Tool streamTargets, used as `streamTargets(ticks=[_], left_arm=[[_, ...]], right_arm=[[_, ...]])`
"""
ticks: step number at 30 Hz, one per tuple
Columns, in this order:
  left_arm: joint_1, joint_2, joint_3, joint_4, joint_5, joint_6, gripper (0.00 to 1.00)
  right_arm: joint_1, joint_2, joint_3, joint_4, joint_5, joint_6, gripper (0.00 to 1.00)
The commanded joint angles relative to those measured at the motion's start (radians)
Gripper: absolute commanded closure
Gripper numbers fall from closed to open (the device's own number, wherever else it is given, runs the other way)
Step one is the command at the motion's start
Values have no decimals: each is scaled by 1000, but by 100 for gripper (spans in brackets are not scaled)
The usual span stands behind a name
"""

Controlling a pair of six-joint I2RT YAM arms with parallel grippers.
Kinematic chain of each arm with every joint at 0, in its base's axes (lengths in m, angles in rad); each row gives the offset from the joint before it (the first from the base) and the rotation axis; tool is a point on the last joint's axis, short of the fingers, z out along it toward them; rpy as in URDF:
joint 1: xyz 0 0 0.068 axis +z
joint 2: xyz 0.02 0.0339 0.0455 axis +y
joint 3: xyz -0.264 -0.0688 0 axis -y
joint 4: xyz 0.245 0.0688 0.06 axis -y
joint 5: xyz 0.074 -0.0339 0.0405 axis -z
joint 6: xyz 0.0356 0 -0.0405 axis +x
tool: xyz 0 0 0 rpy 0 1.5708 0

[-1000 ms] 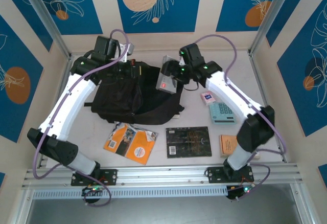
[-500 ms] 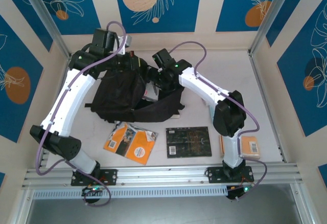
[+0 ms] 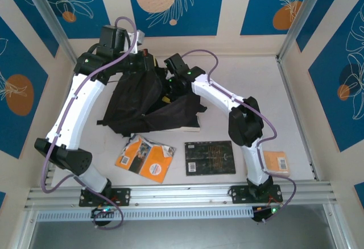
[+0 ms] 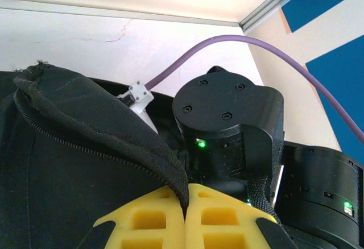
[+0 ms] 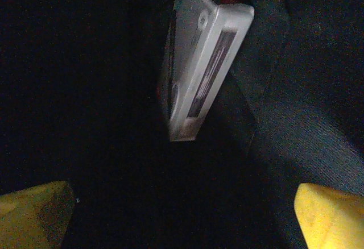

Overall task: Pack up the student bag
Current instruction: Place the pencil case in the student bag, then pick up the personal item from the middle-right of the table.

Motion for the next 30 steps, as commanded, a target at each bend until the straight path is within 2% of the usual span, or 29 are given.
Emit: streamTargets(ticks=[1,6,12,15,19,22,25,30], left_arm=[[10,-38,-36,65,-12,26,100],[11,-102,-209,120,-49,29,100],[12,-154,-397,201,-5,9,100],[8,-185,-481,266,65,-27,100],[-7,-228,-580,344,88,-63,100],[-12,-249,-647,410,97,-93,100],[-16,-256,-698,450,104,-110,100],[-14,-266,-713,444,105,-111,100]], right_arm=[[12,-128,-36,-7,2,-137,2],[-4,-297,-206,-15,75,-215,2],[-36,-505,-417,-91,261,-303,3],[-85,-599,-539,-104,322,-342,3],[-213,-673,-668,-113,401,-352,1],[-293,-642,-698,-102,481,-382,1],[-373,-535,-642,-135,484,-432,1],[-444,-332,-521,-210,554,-581,1]])
